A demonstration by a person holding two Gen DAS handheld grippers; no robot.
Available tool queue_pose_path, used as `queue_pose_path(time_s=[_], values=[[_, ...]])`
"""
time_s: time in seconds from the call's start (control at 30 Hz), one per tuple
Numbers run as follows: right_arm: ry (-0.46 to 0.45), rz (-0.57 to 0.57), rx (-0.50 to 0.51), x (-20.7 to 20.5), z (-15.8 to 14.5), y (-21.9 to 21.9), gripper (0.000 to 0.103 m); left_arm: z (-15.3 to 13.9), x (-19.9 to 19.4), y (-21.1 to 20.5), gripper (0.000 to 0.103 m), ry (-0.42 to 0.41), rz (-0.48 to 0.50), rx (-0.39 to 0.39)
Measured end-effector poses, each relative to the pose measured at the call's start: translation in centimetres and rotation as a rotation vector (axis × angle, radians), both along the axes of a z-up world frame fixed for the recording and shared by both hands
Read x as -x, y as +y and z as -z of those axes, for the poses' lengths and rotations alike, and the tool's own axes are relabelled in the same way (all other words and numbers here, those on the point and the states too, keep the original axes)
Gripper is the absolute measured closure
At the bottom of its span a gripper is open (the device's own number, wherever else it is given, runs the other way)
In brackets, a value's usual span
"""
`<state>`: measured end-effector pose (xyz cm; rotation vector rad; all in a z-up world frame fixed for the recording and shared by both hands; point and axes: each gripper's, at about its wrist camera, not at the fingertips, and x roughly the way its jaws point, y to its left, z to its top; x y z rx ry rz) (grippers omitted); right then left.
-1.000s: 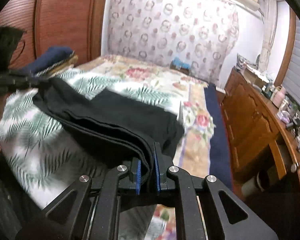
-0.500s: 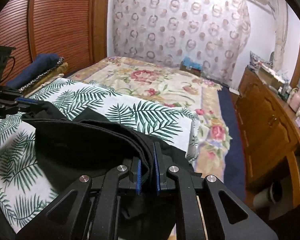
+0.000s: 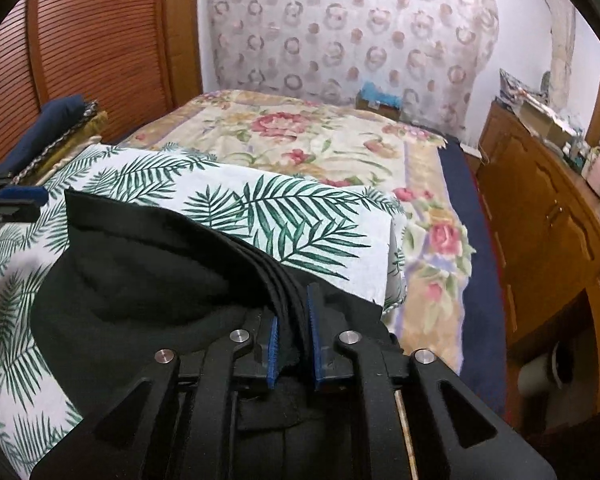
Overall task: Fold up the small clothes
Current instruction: 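Grasp the folded black shirt with both grippers and lift it off the bed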
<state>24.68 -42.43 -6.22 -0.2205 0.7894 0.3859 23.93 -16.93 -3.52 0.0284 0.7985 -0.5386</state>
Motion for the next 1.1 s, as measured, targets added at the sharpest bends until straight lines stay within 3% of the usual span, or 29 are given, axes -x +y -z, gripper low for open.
queue_pose_path(time_s=[0.07,0.17,0.33,0.7,1.03,1.1], values=[[-0.024,0.050,0.001,-0.2,-1.1,-0.3,0.053,0.4,-0.3,-0.1,0.083,0.009,0.003,-0.007],[-0.052,0.118,-0.042,-0.1,-3.1,-1.7,0.041,0.8,-0.9,-0.7,0.083,0.023,0.017,-0.018],[-0.074,0.134,-0.070,2.0,-4.9,-3.3,0.034,1.2,-1.8,-2.2,0.082,0.025,0.045,-0.046],[0.088,0.142,-0.090,2.1,0.8,-5.0,0.030,4.0,-5.6,-3.7,0.081,0.073,0.025,-0.101],[0.190,0.097,-0.215,-0.3,3.2,-5.6,0.030,5.7,-6.7,-3.9,0.078,0.123,0.024,-0.085],[0.197,0.083,-0.222,-0.3,3.3,-5.3,0.030,5.8,-7.0,-3.7,0.072,0.125,0.022,-0.088]])
